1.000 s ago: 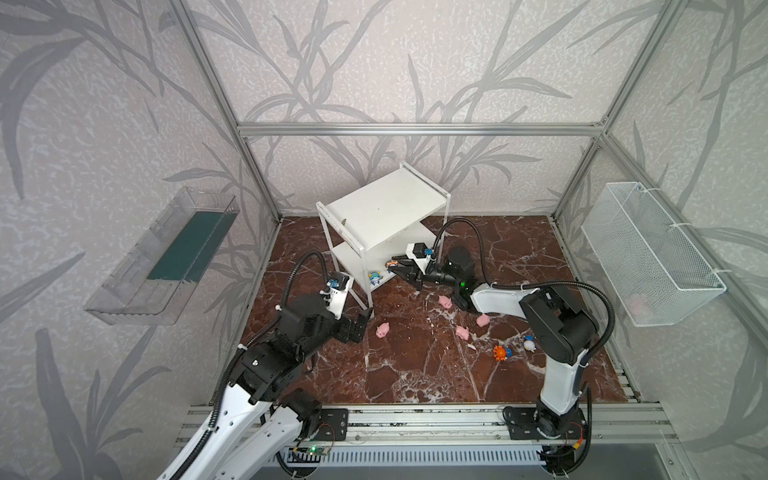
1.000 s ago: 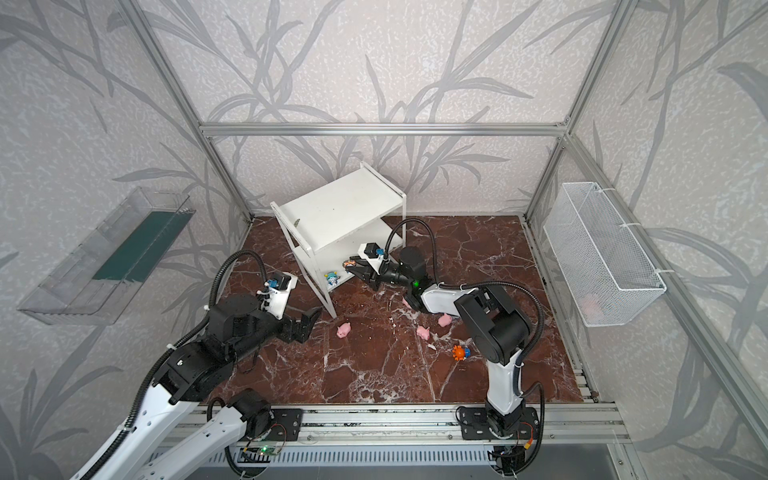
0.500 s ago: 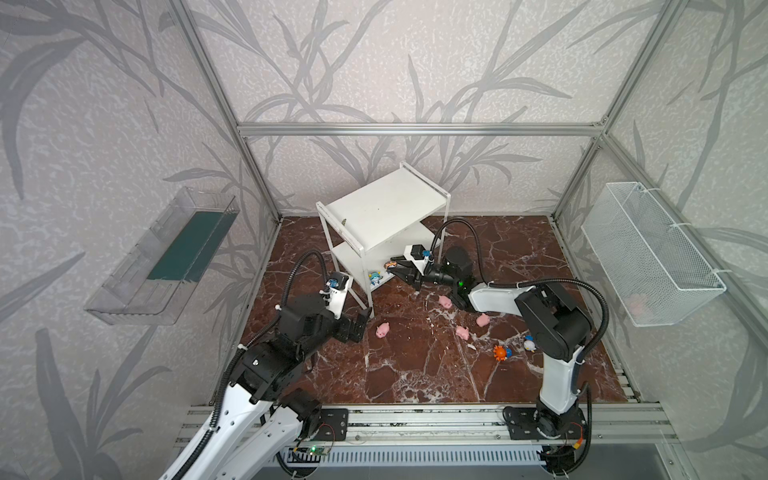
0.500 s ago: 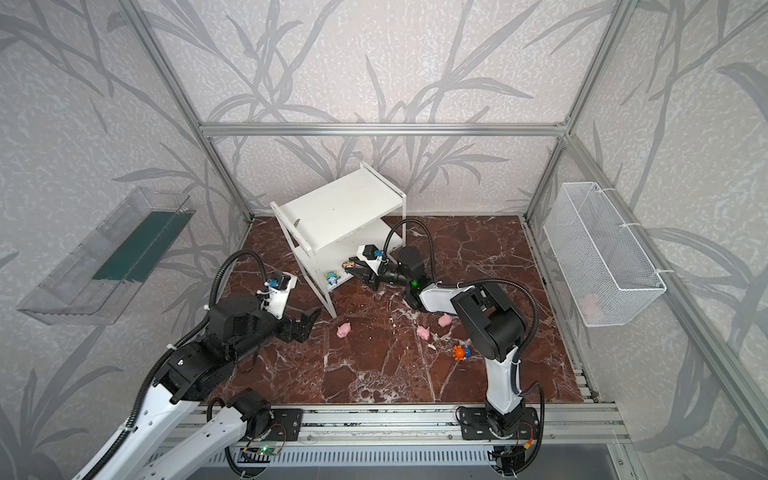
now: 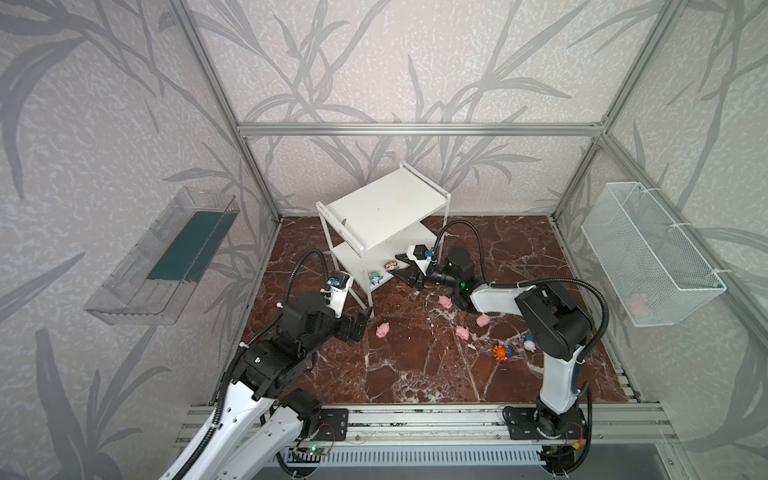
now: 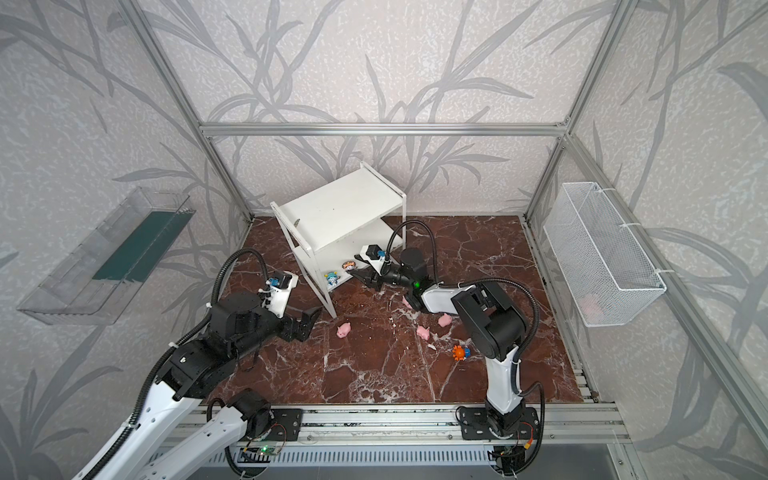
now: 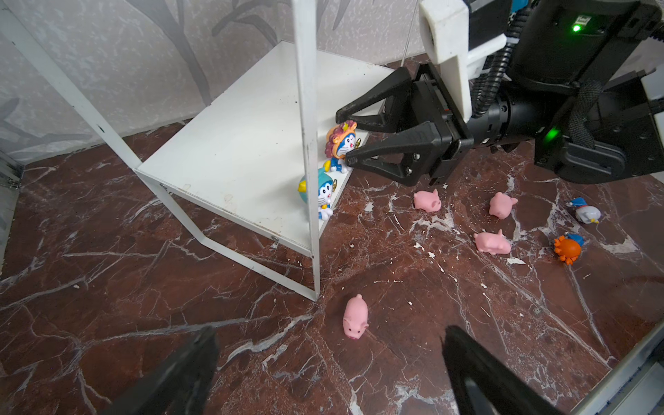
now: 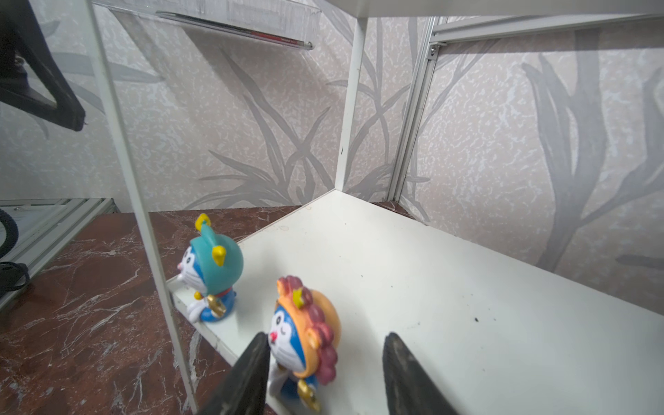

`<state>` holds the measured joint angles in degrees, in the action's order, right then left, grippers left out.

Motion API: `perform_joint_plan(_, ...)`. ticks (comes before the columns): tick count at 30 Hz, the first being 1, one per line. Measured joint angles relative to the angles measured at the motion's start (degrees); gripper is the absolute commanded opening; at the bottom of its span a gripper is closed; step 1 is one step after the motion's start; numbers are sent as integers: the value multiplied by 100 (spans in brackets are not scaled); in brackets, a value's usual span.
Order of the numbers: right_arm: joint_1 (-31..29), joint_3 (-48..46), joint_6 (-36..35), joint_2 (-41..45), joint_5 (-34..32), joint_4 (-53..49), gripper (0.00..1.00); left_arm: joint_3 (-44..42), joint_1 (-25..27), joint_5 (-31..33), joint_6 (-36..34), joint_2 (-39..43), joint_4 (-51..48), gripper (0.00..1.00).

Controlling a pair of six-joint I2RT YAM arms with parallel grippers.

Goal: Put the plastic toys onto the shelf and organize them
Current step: 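Release the lion-maned figurine beside the teal one and withdraw the right gripper, then move the right gripper over the orange crab-hat figurine near the pink pigs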

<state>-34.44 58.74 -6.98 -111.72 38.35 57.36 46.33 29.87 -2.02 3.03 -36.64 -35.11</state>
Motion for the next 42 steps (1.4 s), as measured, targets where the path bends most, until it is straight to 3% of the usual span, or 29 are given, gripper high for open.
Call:
perform_joint_plan(16, 125, -350, 68, 133, -35, 125, 56, 0, -37, -92, -2, -15, 0, 99)
perform_joint_plan(22, 125, -914, -83, 1123, -107, -691, 64, 0, -44, -114, 0, -33, 2, 99)
perform_joint_plan(23, 125, -1038, -107, 1469, -190, -1005, 66, 0, -44, -125, 0, -46, 2, 99)
perform_joint_plan(26, 118, -1154, -90, 2404, -474, -2190, 95, 0, -44, -197, 4, -98, 2, 99)
perform_joint_plan(27, 116, -1115, -68, 2693, -619, -2691, 99, 0, -44, -225, 7, -116, 0, 99)
perform_joint_plan(36, 17, -885, 1084, 4339, -2588, -7051, 99, 0, -44, -409, 13, -164, -2, 99)
perform_joint_plan(42, 13, -885, 2142, 4909, -3936, -9221, 99, 0, -44, -428, 15, -63, 0, 99)
